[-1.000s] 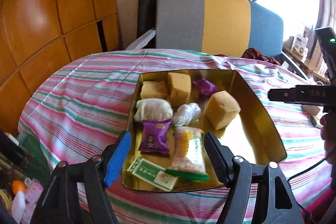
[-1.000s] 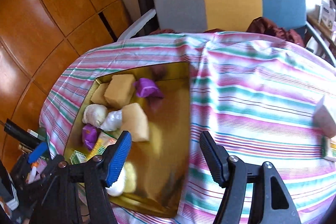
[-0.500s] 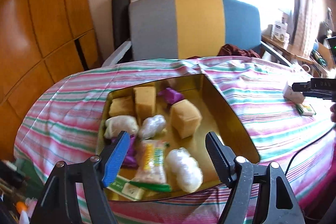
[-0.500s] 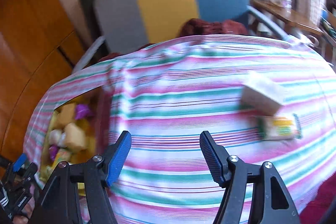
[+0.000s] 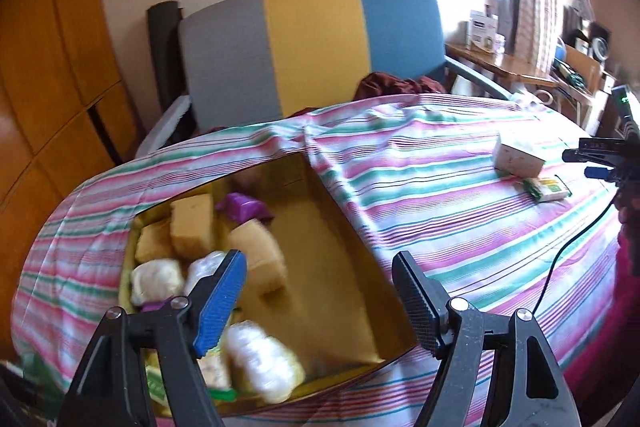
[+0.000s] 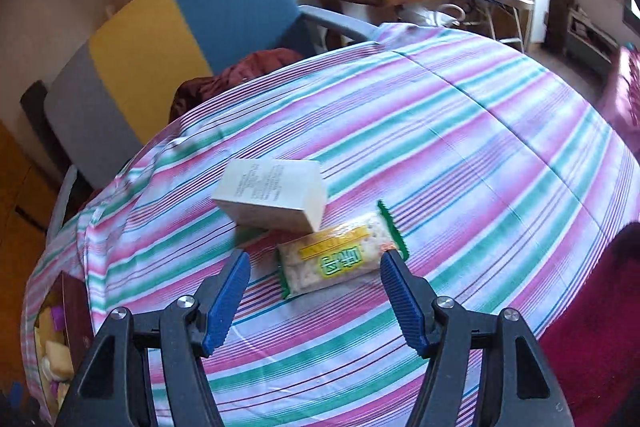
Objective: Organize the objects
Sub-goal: 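Move both grippers back toward the white box and WEIDAN packet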
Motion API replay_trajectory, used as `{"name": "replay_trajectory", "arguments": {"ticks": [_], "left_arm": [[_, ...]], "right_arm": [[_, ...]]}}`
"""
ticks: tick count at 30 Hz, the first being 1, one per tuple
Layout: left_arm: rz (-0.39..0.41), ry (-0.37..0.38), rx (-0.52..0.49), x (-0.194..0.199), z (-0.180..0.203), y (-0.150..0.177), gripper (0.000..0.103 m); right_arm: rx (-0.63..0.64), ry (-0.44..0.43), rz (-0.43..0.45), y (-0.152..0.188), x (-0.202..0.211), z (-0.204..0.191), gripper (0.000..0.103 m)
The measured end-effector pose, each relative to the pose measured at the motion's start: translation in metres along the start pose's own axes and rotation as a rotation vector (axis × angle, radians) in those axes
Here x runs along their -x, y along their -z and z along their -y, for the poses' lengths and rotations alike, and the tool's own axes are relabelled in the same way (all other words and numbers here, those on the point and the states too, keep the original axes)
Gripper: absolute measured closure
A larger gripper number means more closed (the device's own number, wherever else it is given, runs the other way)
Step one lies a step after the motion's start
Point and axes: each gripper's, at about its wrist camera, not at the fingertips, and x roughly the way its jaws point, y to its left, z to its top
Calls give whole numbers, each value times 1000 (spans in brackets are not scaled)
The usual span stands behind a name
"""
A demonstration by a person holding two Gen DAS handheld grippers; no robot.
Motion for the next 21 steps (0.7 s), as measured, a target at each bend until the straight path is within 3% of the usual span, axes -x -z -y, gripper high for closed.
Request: {"name": "replay_trajectory", "arguments": {"ticks": [8, 13, 16, 19, 21], "left_arm": [[-12, 124, -80, -27, 63, -38, 27], [-53, 219, -135, -52, 116, -61, 27], [-32, 238, -260, -63, 154, -72, 27], [-54, 328, -349, -81, 186, -87, 21], [-44, 344, -423, -90, 205, -95, 20]], "right_arm": [[-315, -4, 12, -4, 3, 68, 34], [-365, -51, -16, -2, -2, 73, 34], [-369, -77, -26, -1, -5, 69, 34], [-377, -105, -27, 0, -5, 70, 34], [-383, -127, -28, 0, -4, 70, 34]]}}
